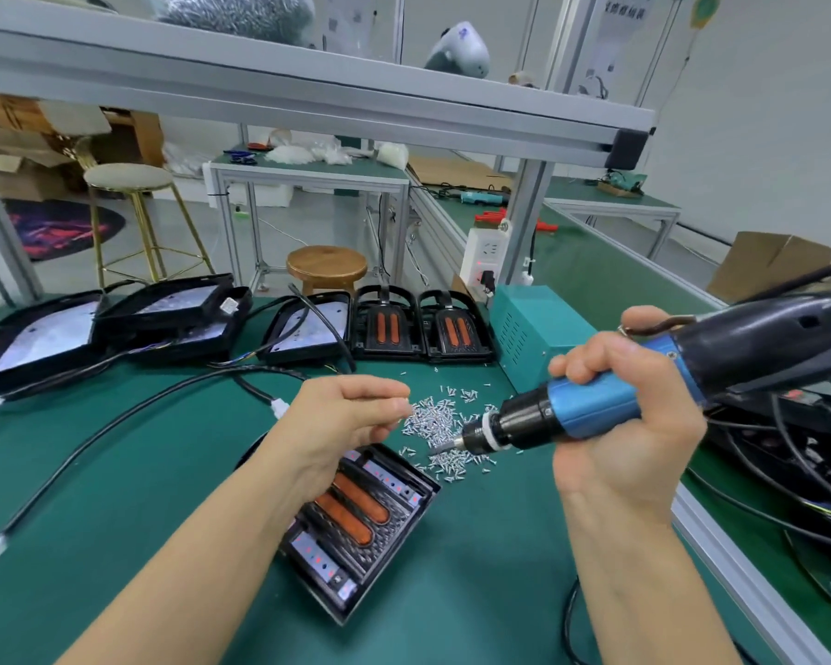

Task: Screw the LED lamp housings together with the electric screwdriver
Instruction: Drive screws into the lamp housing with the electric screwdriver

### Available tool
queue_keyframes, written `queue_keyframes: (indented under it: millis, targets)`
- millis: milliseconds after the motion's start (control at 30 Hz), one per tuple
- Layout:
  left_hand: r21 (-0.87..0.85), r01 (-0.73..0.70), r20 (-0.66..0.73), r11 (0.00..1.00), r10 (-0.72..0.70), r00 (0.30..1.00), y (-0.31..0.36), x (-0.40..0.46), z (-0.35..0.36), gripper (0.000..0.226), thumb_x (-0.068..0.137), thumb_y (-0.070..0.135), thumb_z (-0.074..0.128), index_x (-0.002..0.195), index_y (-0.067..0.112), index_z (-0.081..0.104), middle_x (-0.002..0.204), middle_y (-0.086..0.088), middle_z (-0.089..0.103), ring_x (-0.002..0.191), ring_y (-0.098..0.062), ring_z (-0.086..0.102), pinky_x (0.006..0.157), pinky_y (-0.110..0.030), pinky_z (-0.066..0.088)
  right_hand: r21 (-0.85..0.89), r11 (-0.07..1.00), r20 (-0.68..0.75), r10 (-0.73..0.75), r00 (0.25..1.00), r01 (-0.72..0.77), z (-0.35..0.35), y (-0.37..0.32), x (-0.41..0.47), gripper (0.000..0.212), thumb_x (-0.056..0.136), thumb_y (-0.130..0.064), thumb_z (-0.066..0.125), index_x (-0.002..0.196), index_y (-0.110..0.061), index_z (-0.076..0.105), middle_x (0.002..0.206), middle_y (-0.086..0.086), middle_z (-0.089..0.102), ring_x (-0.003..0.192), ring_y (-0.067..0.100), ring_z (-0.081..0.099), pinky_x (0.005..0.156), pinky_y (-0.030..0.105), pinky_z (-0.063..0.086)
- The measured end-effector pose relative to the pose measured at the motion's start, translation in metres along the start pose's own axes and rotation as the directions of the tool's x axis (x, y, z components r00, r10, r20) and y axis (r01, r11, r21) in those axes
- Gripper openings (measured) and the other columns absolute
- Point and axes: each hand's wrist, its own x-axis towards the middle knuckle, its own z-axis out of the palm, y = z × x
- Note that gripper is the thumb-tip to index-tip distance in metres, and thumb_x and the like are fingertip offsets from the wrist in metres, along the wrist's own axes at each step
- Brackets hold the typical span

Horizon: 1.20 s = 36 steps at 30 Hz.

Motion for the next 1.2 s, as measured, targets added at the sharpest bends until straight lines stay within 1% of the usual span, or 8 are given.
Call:
queue_keyframes:
  millis: [100,233,333,533,833,967,1133,1200]
  targets:
    - [-0.126,0.005,0.013,0.992,-0.004,1.0,-0.005,-0.019,-0.008,0.009,0.063,0.007,0.074,0.071,0.011,0.078,0.071,-0.008,0.07,0.057,-0.009,0.061,0.053,-0.017,0.051,0.11,0.993,-0.006,0.044,0.999,-0.043,0.012,-0.003,0.0,0.019,0.069,-0.004,0.051,0.07,-0.02,0.06,0.07,0.006,0.041,0.046,0.014,0.045,0.06,0.027,0.044]
    - [-0.233,0.015,0.03,0.972,-0.008,1.0,-0.01,-0.036,-0.015,0.013,0.061,0.015,0.072,0.073,0.013,0.078,0.07,-0.005,0.069,0.058,-0.008,0.061,0.052,-0.019,0.051,0.159,0.985,0.034,0.058,0.998,-0.062,0.026,-0.004,-0.001,0.017,0.07,-0.007,0.048,0.085,-0.015,0.049,0.052,-0.003,0.047,0.046,0.012,0.045,0.06,0.026,0.043]
    - [-0.29,0.007,0.037,0.957,0.004,0.999,-0.013,-0.045,-0.018,0.015,0.063,0.013,0.071,0.076,0.01,0.078,0.07,-0.007,0.069,0.059,-0.009,0.061,0.054,-0.019,0.051,0.187,0.979,0.059,0.07,0.996,-0.08,0.036,-0.005,-0.004,0.018,0.071,-0.007,0.046,0.087,-0.014,0.048,0.049,-0.005,0.048,0.047,0.011,0.044,0.059,0.024,0.043]
    - [-0.343,-0.021,0.017,0.939,0.029,0.999,-0.015,-0.055,-0.021,0.013,0.067,0.006,0.067,0.077,0.003,0.076,0.07,-0.011,0.069,0.057,-0.012,0.061,0.054,-0.02,0.052,0.195,0.975,0.095,0.086,0.992,-0.103,0.047,-0.004,-0.011,0.019,0.07,-0.006,0.047,0.087,-0.014,0.048,0.048,-0.004,0.048,0.046,0.011,0.044,0.056,0.023,0.043]
    - [-0.394,-0.032,-0.007,0.919,0.031,0.999,-0.014,-0.062,-0.018,0.02,0.071,0.004,0.064,0.088,-0.004,0.068,0.067,-0.009,0.066,0.055,-0.011,0.058,0.054,-0.019,0.052,0.185,0.977,0.116,0.082,0.99,-0.102,0.051,-0.003,-0.017,0.018,0.07,-0.006,0.047,0.086,-0.013,0.048,0.049,-0.004,0.048,0.046,0.011,0.045,0.056,0.022,0.043]
    - [-0.449,-0.036,-0.028,0.893,0.026,0.999,-0.017,-0.064,-0.016,0.018,0.069,0.005,0.064,0.085,-0.003,0.069,0.065,-0.008,0.066,0.054,-0.01,0.058,0.054,-0.018,0.052,0.186,0.977,0.126,0.085,0.988,-0.107,0.05,-0.003,-0.018,0.019,0.07,-0.006,0.047,0.087,-0.014,0.048,0.049,-0.005,0.048,0.046,0.011,0.045,0.056,0.023,0.044]
    - [-0.375,-0.121,-0.106,0.919,0.087,0.991,-0.021,-0.063,-0.018,0.02,0.067,0.005,0.066,0.084,-0.004,0.07,0.065,-0.01,0.067,0.056,-0.011,0.059,0.056,-0.018,0.052,0.164,0.981,0.131,0.078,0.988,-0.099,0.054,0.004,-0.02,0.019,0.07,-0.006,0.046,0.088,-0.013,0.048,0.048,-0.005,0.048,0.045,0.011,0.045,0.056,0.024,0.043]
    - [-0.359,-0.134,-0.119,0.924,0.097,0.988,-0.021,-0.062,-0.023,0.016,0.066,0.006,0.067,0.079,0.0,0.073,0.067,-0.01,0.068,0.057,-0.011,0.06,0.057,-0.018,0.052,0.159,0.982,0.134,0.079,0.988,-0.1,0.057,0.009,-0.021,0.019,0.07,-0.005,0.047,0.087,-0.013,0.048,0.049,-0.004,0.048,0.046,0.012,0.044,0.057,0.025,0.043]
